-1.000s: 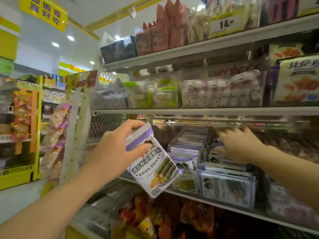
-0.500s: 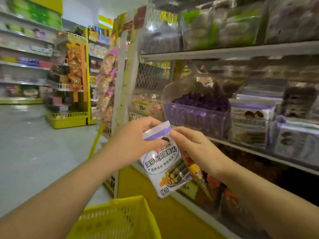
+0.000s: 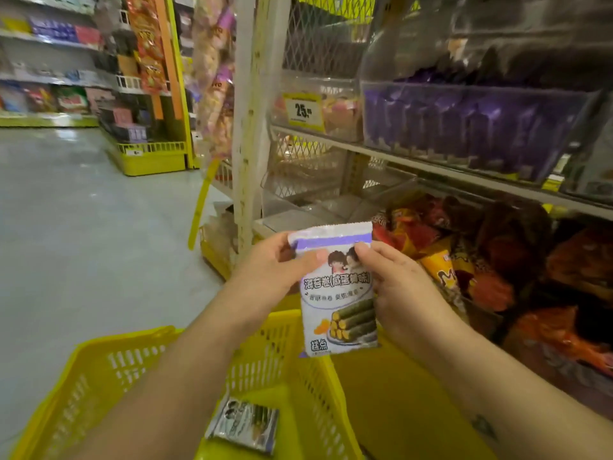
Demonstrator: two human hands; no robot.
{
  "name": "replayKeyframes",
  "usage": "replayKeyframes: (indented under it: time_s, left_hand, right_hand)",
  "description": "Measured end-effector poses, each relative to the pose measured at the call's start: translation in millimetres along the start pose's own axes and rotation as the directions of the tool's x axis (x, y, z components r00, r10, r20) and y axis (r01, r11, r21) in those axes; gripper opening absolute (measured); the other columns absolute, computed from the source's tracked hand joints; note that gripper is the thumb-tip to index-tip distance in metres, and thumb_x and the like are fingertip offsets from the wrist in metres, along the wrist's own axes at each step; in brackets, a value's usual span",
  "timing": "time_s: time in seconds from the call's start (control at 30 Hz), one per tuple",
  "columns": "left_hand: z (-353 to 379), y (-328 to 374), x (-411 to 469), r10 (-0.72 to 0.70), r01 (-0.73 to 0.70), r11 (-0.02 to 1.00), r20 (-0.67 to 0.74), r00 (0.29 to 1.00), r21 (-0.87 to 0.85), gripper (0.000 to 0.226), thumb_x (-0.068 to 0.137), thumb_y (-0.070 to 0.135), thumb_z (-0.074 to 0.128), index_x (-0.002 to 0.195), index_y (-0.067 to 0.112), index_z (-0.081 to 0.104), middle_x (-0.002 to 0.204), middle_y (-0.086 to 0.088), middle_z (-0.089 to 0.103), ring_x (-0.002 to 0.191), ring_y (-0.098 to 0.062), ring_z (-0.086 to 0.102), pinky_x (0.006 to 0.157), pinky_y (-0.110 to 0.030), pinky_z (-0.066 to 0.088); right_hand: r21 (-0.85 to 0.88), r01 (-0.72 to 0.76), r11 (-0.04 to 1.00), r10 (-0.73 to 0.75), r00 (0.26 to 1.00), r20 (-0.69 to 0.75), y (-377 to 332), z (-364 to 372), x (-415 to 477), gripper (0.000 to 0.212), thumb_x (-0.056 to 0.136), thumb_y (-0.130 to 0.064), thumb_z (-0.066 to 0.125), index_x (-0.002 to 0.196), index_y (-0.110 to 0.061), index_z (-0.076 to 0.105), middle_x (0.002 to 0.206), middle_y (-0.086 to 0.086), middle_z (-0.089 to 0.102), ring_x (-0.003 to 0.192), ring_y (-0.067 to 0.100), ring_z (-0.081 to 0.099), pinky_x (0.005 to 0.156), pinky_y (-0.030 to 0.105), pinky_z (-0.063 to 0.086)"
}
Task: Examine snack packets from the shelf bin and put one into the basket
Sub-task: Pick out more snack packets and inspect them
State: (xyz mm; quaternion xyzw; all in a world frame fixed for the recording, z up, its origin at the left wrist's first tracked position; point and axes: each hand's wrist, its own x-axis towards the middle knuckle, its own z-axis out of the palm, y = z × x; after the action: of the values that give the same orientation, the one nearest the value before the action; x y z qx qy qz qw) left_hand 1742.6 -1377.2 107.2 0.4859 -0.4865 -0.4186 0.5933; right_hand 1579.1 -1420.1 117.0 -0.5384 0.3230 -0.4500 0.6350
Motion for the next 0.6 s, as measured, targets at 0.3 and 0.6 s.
replayKeyframes:
  time_s: [0.3,0.6]
  left_hand:
    - [40.1,-43.8,-11.4,-0.134,0.031,0.859,-0.166,0.977,-0.512,0.040,0.084,0.033,0.061,0.113,0.005,0.065,0.106,-0.021,0.072,0.098,-0.035,0.070,0.084,-0.046,0.058]
    - [37.3,-33.1,-9.7,-0.173,0.078,0.939,-0.264,0.949,-0.335,0.023,0.093,0.013,0.054,0.082,0.011,0.075,0.087,-0.011,0.076,0.079,-0.019,0.069,0.078,-0.036,0.051]
  right_hand:
    - [0.146,-0.188,0.971,0.192,0.981,-0.017,19.6,-15.4,9.0,0.012,0.090,-0.014,0.055,0.098,-0.013,0.063,0.081,0.003,0.070,0.076,0.016,0.066,0.067,0.030,0.055]
    - [0.098,-0.164,0.982,0.173,0.981,-0.091,17.3,-17.2,7.5,0.016,0.092,-0.022,0.057,0.097,-0.007,0.063,0.092,0.013,0.069,0.089,0.025,0.062,0.084,0.044,0.046]
